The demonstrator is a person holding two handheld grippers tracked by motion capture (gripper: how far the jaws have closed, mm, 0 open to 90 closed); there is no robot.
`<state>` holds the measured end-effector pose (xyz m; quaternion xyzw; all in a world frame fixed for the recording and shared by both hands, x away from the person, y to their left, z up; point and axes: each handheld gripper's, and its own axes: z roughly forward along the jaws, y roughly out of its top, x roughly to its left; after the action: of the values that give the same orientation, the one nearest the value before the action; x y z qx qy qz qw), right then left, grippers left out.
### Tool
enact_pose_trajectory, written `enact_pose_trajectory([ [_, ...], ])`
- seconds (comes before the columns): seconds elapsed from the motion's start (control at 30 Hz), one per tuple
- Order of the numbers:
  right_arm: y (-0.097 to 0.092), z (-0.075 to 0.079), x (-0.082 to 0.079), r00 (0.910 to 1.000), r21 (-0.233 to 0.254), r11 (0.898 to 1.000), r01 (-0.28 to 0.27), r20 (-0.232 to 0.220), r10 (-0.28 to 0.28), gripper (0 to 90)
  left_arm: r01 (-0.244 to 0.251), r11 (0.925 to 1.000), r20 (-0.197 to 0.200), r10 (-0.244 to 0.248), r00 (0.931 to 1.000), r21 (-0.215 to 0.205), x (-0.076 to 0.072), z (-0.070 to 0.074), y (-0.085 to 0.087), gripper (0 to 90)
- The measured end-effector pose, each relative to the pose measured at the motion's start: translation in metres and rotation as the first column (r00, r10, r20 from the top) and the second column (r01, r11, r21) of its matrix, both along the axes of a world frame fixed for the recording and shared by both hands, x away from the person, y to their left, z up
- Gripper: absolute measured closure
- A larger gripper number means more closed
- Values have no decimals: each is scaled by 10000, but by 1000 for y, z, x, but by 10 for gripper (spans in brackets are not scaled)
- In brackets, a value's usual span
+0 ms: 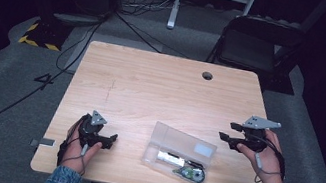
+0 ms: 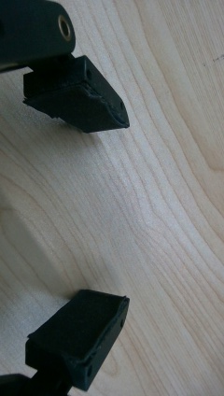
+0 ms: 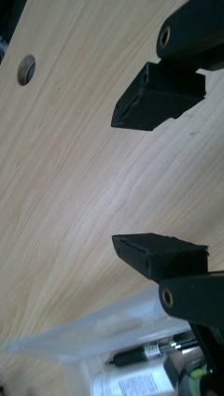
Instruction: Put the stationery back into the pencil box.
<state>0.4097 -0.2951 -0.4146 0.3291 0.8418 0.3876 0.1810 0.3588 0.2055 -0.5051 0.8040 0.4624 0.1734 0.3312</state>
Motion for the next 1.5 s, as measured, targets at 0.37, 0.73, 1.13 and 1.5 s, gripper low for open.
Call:
enact_pose_trajectory([
  [0.37, -22, -20, 12, 9951, -52, 9953, 967, -199, -968, 380, 19, 10000, -36, -19, 10000, 8, 0, 0, 0, 136],
  [0.73, -34, -41, 21, 9883, -223, 9895, 1428, -503, -1438, 379, 15, 10000, -36, -15, 10000, 1, 0, 0, 0, 136],
  [1.13, -38, -59, 26, 9836, -321, 9865, 1606, -782, -1627, 379, -1, 10000, -6, 1, 10000, 5, 0, 0, 0, 136],
  [1.5, -33, -73, 30, 9852, -531, 9884, 1421, -890, -1464, 367, 8, 10000, -22, -8, 10000, 5, 0, 0, 0, 136],
])
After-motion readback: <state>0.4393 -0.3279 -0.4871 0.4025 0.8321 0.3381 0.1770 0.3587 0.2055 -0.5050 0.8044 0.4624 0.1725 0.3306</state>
